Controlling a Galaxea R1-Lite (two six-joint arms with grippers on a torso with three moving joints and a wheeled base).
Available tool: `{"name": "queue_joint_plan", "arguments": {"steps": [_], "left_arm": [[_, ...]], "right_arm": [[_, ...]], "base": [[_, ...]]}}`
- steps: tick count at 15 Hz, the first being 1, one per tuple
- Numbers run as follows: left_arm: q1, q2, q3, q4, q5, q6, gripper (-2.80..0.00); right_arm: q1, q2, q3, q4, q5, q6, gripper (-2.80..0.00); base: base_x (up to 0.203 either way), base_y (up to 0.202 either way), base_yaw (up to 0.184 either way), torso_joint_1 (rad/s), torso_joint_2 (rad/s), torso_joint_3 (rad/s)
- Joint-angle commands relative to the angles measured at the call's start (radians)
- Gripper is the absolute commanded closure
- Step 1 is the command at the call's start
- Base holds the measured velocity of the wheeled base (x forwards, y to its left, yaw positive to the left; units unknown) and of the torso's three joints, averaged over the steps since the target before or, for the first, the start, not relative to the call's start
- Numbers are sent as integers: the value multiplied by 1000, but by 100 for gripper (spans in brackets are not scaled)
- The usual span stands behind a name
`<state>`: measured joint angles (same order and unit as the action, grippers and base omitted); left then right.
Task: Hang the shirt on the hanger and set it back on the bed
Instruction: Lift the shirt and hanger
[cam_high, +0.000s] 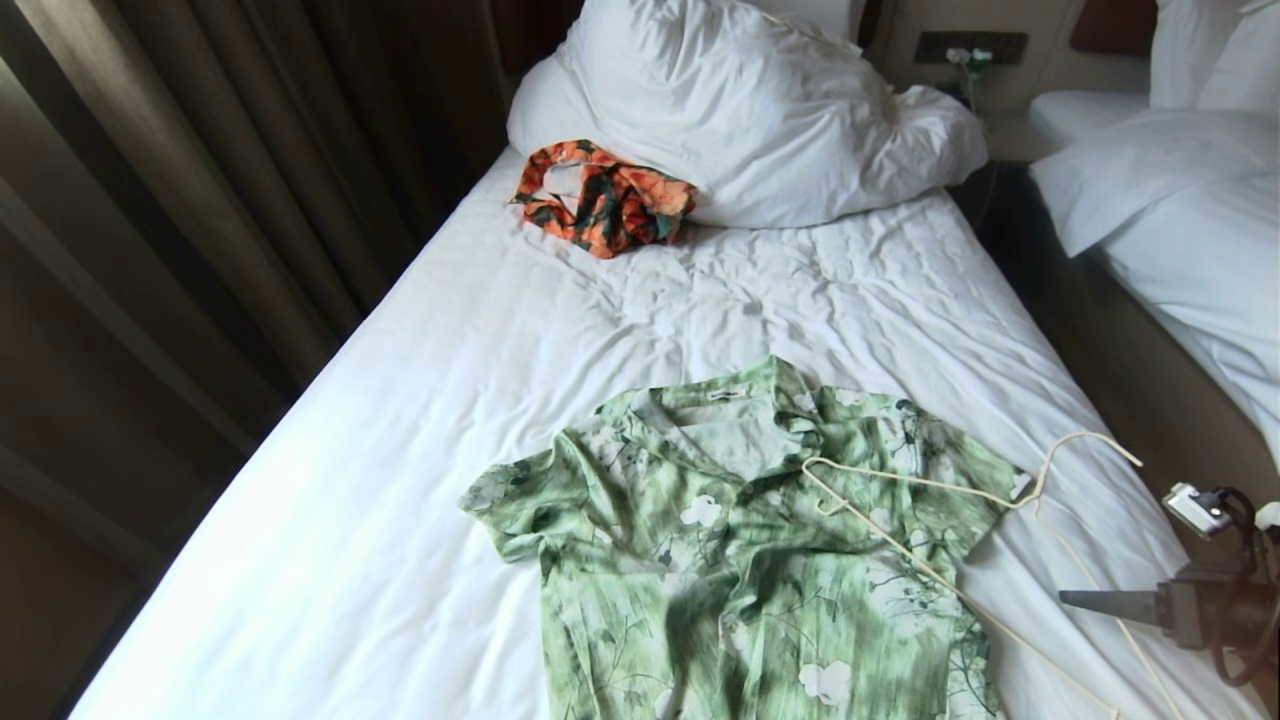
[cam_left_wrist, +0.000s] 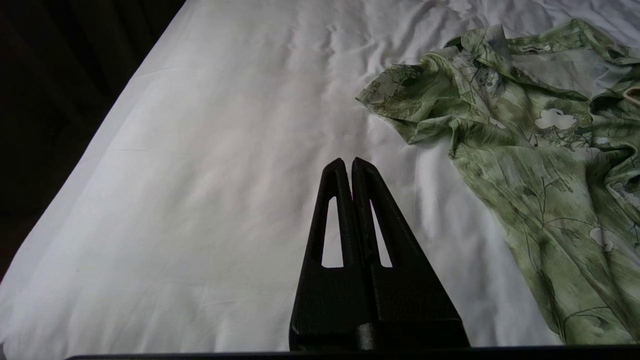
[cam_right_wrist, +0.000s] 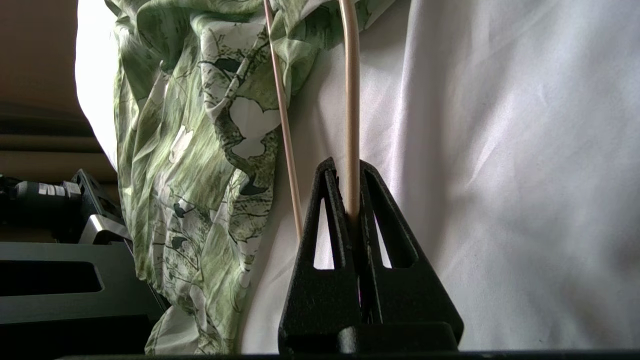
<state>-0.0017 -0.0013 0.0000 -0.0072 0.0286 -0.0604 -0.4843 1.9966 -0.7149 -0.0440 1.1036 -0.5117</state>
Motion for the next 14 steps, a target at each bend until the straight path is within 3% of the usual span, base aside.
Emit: {"name": "queue_joint_plan", "arguments": {"steps": [1, 9, 14], "left_arm": [[0, 1, 2, 0, 1, -1, 0], [0, 1, 2, -2, 1, -1, 0], [0, 1, 2, 0, 1, -1, 0]], "right_arm": [[-5, -82, -3, -6, -1, -6, 0], [42, -207, -111, -29, -14, -43, 0], [92, -264, -109, -251, -3, -97, 0]], "base": [[0, 0, 0, 0, 0, 0], [0, 0, 0, 0, 0, 0], [0, 0, 0, 0, 0, 0]]}}
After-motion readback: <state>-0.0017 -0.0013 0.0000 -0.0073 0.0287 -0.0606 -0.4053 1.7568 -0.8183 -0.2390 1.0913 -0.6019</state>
